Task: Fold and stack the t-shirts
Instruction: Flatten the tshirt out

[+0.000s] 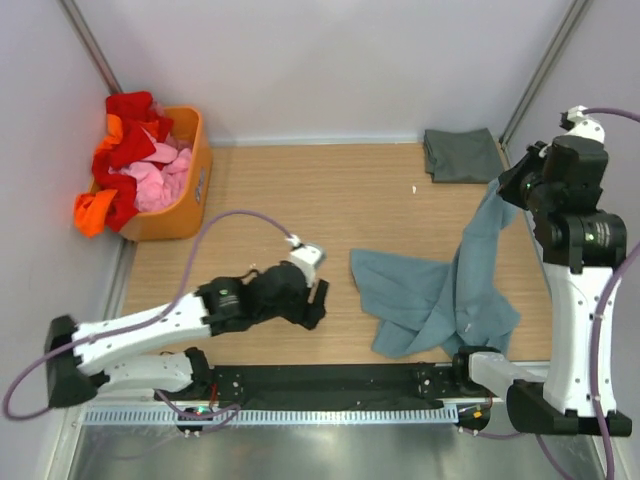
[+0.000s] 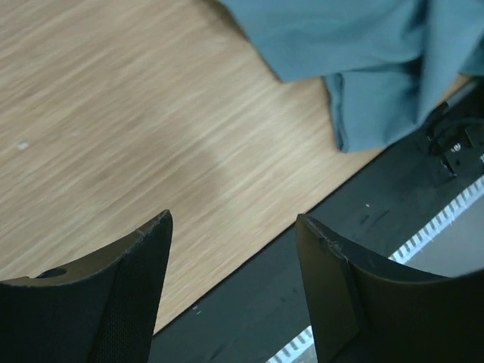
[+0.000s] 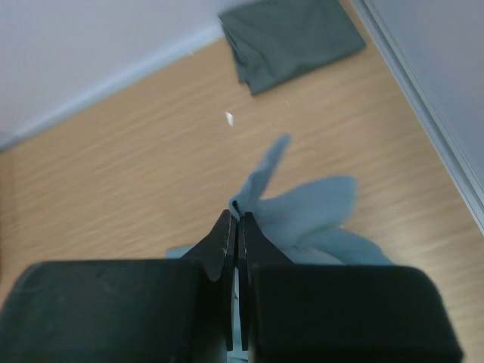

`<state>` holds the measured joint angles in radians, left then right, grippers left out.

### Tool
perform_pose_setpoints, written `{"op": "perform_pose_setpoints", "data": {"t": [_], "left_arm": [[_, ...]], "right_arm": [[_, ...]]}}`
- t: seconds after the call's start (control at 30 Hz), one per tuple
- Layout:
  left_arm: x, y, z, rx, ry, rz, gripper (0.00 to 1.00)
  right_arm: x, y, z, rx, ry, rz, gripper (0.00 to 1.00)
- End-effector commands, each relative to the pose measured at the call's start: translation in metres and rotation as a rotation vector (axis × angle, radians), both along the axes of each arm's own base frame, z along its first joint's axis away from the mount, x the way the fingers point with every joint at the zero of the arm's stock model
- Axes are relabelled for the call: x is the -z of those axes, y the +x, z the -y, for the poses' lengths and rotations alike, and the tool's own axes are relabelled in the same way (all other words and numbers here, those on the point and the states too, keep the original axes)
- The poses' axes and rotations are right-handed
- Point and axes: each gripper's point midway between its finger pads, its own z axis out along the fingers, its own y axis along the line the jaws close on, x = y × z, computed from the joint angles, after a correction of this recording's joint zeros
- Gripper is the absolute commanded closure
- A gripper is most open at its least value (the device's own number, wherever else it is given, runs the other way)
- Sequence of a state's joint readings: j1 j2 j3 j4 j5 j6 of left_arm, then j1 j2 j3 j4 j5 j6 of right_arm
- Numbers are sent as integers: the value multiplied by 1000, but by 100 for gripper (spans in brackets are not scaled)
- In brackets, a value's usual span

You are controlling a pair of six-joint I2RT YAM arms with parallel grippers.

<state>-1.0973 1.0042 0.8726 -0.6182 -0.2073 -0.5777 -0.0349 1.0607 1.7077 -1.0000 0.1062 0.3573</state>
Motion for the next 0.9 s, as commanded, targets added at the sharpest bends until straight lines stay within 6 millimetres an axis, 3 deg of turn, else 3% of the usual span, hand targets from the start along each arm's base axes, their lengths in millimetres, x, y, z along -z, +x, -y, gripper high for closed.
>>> {"op": "perform_pose_setpoints", "data": {"t": [0.0, 0.07, 0.1, 0.17, 0.2, 0.23, 0.33, 0.63, 0.87], "left_arm": [[-4, 3, 75, 33, -39, 85, 33], [5, -9, 112, 99, -73, 43, 39], [26, -15, 127, 135, -45, 13, 41], [33, -16, 152, 174, -54, 2, 47], [56, -19, 160, 199, -5, -22, 48], [51, -17, 173, 210, -17, -16, 48], [65, -16, 197, 259, 3, -20, 48], [83, -19, 234, 322, 19, -38, 50], [111, -20, 234, 309, 73, -64, 52]], "right_arm": [[5, -6, 25, 131, -49, 15, 99], [5, -7, 24, 128, -44, 43, 99], [3, -6, 23, 121, -40, 54, 99], [7, -3, 18, 97, -35, 43, 99], [11, -3, 17, 86, -33, 31, 99], [13, -3, 15, 78, -32, 25, 99], [21, -3, 11, 54, -23, 13, 99], [34, -4, 1, 6, 3, 1, 99], [32, -5, -1, -3, 6, 5, 99]]}}
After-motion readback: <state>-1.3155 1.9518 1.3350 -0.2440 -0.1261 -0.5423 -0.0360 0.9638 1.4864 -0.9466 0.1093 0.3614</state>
